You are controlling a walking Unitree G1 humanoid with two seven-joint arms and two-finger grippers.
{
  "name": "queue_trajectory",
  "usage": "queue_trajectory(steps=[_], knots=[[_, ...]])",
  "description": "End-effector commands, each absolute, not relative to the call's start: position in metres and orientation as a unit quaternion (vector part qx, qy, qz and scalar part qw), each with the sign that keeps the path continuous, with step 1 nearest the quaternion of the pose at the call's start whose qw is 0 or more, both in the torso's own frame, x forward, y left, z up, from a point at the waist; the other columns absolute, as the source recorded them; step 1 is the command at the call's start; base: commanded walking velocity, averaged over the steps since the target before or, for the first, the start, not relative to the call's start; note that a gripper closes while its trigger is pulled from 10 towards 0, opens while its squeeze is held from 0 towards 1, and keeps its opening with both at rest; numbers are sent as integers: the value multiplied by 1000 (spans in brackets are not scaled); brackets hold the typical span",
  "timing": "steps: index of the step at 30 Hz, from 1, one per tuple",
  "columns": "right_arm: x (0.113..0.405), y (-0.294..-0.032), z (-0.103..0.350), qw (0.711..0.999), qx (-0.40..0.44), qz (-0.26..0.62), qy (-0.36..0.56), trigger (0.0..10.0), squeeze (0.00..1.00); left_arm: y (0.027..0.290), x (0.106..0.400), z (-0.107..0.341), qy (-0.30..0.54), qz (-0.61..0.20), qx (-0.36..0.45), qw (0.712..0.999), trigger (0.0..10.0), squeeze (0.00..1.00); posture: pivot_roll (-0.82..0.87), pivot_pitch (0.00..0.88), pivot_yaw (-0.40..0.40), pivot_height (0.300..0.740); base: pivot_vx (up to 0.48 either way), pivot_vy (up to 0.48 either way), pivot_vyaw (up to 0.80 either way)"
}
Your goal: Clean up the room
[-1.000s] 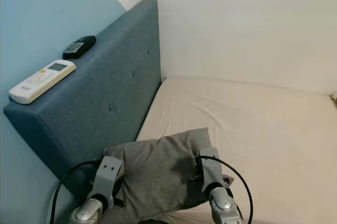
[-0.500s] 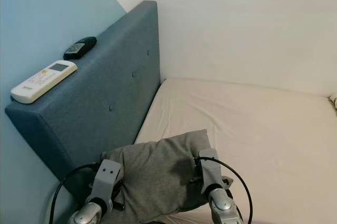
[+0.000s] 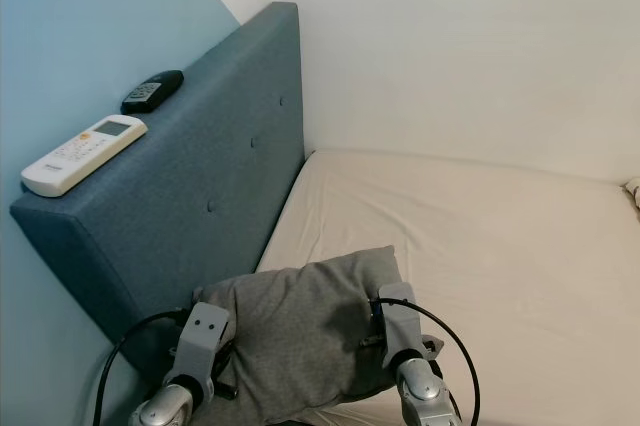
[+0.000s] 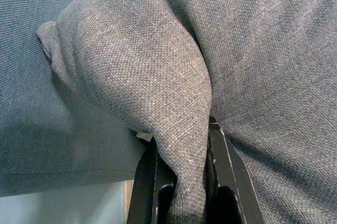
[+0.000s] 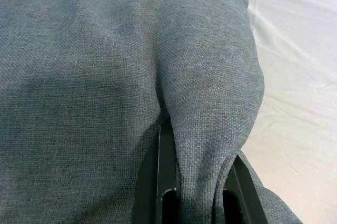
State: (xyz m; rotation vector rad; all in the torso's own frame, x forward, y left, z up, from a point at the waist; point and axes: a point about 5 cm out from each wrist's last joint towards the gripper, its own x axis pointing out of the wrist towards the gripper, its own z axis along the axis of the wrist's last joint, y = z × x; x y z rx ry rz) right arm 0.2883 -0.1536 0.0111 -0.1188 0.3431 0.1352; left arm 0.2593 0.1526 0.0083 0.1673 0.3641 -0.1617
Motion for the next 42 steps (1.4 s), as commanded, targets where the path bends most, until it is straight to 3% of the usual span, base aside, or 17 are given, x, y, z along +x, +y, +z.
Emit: queue_trajectory(steps=[1, 14, 42], knots=[[288, -151, 11, 981, -62, 74, 169, 10000, 0, 152, 262, 16, 156, -84, 78, 981, 10000, 0, 1, 67, -38, 740, 300, 0, 0], [289, -151, 11, 981, -61, 76, 170, 10000, 0, 152, 263, 18, 151, -83, 72, 982, 10000, 0, 1, 65, -40, 740, 325, 0, 0], [290, -148, 12, 980, -61, 86, 169, 10000, 0, 156, 263, 18, 154, -69, 75, 983, 10000, 0, 5, 69, -46, 740, 0, 0, 0]])
